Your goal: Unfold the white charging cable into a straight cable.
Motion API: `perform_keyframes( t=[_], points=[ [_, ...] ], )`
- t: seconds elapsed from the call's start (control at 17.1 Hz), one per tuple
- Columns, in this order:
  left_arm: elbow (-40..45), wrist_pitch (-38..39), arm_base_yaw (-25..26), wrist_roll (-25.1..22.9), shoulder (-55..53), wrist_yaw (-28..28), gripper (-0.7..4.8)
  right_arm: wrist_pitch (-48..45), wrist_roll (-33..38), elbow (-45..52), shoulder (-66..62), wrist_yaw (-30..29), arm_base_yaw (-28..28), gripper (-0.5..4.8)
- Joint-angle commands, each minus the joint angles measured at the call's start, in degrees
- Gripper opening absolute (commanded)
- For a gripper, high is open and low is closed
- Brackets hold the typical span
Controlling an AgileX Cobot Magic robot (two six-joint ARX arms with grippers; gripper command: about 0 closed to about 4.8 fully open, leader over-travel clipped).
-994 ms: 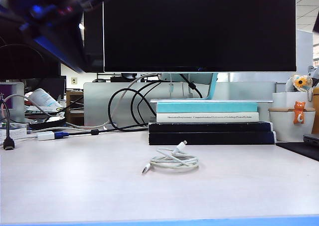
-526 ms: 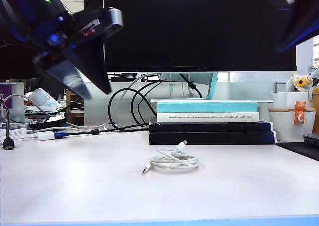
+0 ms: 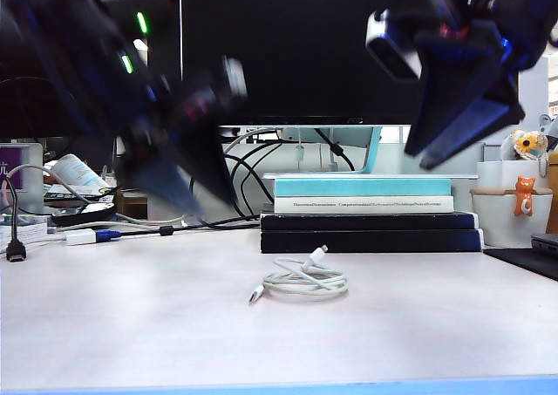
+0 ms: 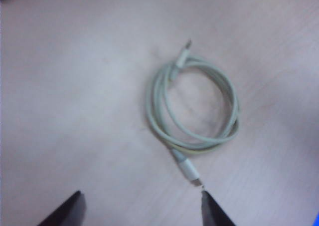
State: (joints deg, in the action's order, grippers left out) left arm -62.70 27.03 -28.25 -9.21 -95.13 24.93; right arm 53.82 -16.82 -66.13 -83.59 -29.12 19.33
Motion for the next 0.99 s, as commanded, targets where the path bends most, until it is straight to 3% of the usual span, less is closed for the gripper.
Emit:
perform_keyframes(
  t=[0.06, 0.12, 0.18, 0.23, 0.58, 0.64, 0.7, 0.99],
  points=[
    [-0.1, -3.8, -0.6, 4.9, -4.0, 3.0, 3.18, -0.1, -0.2, -0.2, 0.3, 1.0, -0.1, 1.51],
    [-0.2, -4.5, -0.9, 6.5, -5.0, 3.5, 3.48, 0.0, -0.2, -0.2, 0.3, 1.0, -0.1, 1.54],
    [-0.8, -4.5, -1.0, 8.5, -6.3, 4.5, 4.16, 0.2, -0.2, -0.1, 0.3, 0.9, -0.1, 1.6],
    [-1.0, -4.8, -1.2, 9.8, -6.9, 4.7, 4.35, 0.3, -0.2, -0.1, 0.3, 0.9, 0.0, 1.6],
    [-3.5, -8.3, -3.9, 18.9, -8.1, 4.9, 4.36, 0.1, -0.3, -0.1, 0.3, 0.7, 0.0, 1.59],
    [-4.3, -7.3, -4.7, 20.1, -8.4, 1.4, 4.36, -0.1, -0.4, -0.1, 0.3, 0.7, 0.0, 1.59],
    [-5.6, -4.8, -6.0, 19.9, -9.0, -8.2, 4.36, 0.0, -0.4, -0.1, 0.3, 0.7, 0.0, 1.59],
    [-7.4, -2.5, -8.2, 20.6, -10.2, -10.9, 4.15, 0.0, -0.4, -0.1, 0.3, 0.5, 0.0, 1.59]
  ],
)
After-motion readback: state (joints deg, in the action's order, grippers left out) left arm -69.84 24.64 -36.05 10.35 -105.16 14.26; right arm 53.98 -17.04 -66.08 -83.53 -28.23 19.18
